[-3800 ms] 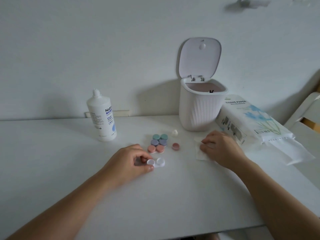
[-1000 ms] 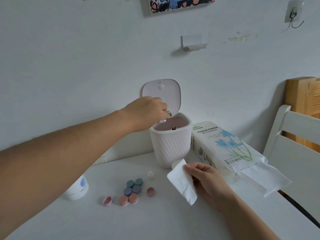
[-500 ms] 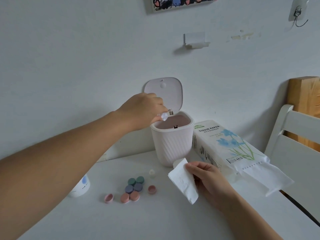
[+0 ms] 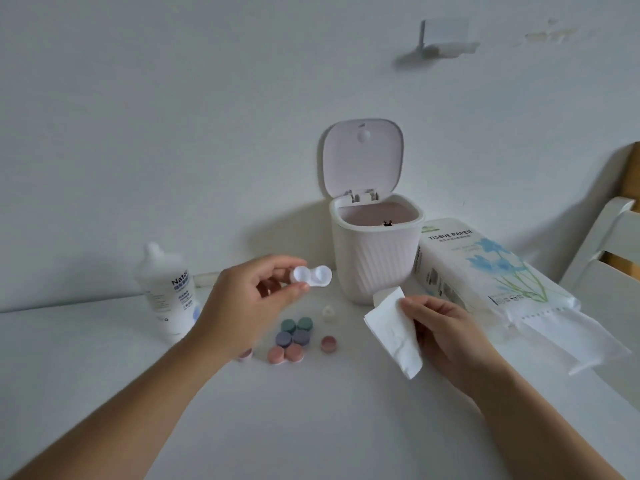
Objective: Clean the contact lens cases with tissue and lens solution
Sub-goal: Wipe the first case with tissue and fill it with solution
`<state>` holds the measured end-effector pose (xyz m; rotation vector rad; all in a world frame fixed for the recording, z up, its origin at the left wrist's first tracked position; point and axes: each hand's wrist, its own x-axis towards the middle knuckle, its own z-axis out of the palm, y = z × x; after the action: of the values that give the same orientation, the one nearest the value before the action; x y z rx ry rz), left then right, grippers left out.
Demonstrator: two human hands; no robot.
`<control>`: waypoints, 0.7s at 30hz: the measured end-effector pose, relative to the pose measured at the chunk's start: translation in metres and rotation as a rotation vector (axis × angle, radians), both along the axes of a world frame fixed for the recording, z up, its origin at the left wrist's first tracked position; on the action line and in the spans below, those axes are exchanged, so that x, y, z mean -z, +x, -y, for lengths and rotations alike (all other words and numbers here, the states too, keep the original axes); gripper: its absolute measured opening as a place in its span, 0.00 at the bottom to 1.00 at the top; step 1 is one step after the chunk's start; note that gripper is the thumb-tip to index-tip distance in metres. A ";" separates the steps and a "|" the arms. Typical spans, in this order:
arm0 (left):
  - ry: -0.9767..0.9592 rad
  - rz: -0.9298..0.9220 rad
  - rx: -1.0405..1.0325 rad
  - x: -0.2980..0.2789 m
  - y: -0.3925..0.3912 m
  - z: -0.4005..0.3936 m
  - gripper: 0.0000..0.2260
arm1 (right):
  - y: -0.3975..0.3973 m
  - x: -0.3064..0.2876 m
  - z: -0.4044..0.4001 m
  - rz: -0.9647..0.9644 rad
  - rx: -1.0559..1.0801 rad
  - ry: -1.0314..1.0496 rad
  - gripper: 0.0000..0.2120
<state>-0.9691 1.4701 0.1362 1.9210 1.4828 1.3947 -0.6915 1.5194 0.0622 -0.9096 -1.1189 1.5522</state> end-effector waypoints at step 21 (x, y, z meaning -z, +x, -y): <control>-0.195 0.382 0.122 0.060 -0.006 0.039 0.11 | -0.076 -0.025 0.014 0.287 0.060 0.490 0.06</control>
<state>-0.9754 1.4312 0.0757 1.4990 1.2459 1.4074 -0.7676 1.5055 0.0871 -0.8295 -1.5736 1.0437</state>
